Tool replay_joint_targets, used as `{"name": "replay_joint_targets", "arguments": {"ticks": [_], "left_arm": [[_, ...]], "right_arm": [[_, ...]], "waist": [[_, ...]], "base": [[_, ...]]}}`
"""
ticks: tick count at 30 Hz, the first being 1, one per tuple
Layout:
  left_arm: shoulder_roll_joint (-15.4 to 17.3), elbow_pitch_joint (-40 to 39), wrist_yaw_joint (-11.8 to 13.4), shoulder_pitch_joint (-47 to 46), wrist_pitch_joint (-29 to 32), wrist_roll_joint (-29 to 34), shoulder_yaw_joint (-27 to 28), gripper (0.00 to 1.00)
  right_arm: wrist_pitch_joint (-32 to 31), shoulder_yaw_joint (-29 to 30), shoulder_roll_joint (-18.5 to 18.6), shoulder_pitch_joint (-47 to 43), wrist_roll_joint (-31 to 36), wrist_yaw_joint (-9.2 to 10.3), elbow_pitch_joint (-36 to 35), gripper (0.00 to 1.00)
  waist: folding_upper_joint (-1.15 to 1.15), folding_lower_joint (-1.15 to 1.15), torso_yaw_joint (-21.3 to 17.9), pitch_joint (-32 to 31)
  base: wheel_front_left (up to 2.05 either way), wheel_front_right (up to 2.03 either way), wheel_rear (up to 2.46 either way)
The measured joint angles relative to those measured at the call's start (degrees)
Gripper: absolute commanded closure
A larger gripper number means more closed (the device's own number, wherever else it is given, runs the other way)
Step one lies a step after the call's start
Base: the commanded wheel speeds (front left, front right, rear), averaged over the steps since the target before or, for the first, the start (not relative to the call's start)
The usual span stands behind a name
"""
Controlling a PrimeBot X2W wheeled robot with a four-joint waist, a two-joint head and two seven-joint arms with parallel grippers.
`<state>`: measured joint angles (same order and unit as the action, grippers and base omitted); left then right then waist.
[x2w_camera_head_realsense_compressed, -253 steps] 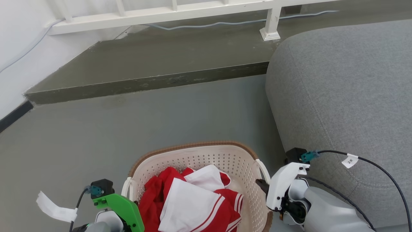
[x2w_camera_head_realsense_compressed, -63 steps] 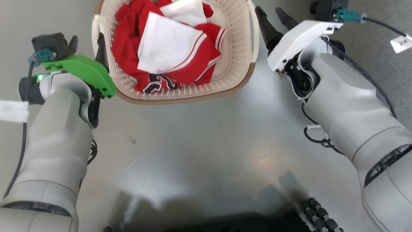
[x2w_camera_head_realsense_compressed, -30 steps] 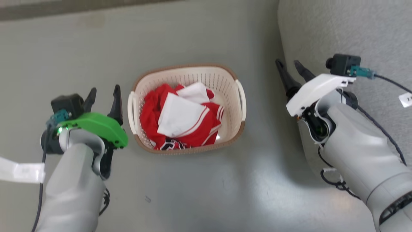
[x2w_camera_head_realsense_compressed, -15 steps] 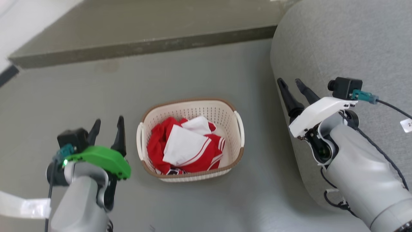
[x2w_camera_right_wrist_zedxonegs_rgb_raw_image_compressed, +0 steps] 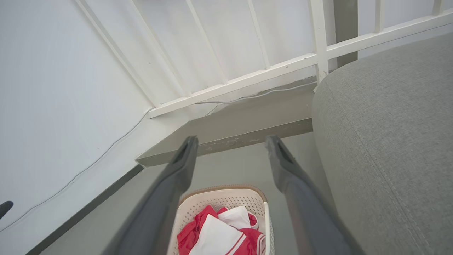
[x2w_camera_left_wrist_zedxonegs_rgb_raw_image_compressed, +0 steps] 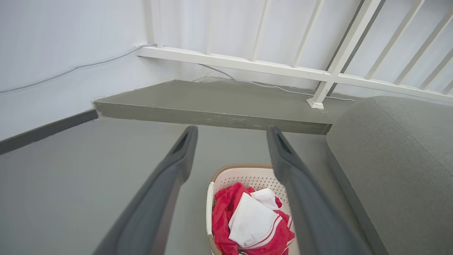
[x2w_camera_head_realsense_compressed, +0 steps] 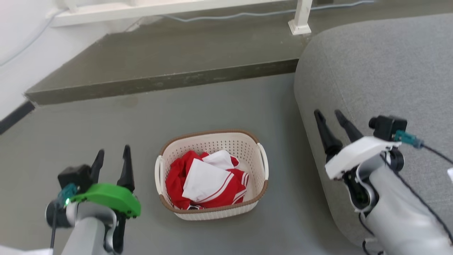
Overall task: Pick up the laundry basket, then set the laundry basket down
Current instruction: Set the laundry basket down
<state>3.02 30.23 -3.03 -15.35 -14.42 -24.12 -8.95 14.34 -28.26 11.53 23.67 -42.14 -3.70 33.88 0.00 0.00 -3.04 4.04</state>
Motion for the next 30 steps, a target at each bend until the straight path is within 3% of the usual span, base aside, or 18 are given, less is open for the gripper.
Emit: {"name": "replay_joint_targets", "arguments": {"ticks": [15, 30], "left_arm": [[-0.3, -7.9, 2.1, 9.1, 0.0, 2.1, 3.4, 0.0], [-0.5, -12.7, 2.1, 12.5, 0.0, 3.9, 3.9, 0.0]], "right_arm": [[0.0, 4.1, -2.1, -11.8, 7.6, 1.31, -10.2, 0.0], [0.0, 7.1, -3.2, -17.6, 12.5, 1.36, -15.4, 0.0]], "waist": [[0.0, 0.0, 0.5, -3.0], [0.0, 0.0, 0.5, -3.2]], "base": [[0.0, 0.0, 0.0], [0.0, 0.0, 0.0]]}}
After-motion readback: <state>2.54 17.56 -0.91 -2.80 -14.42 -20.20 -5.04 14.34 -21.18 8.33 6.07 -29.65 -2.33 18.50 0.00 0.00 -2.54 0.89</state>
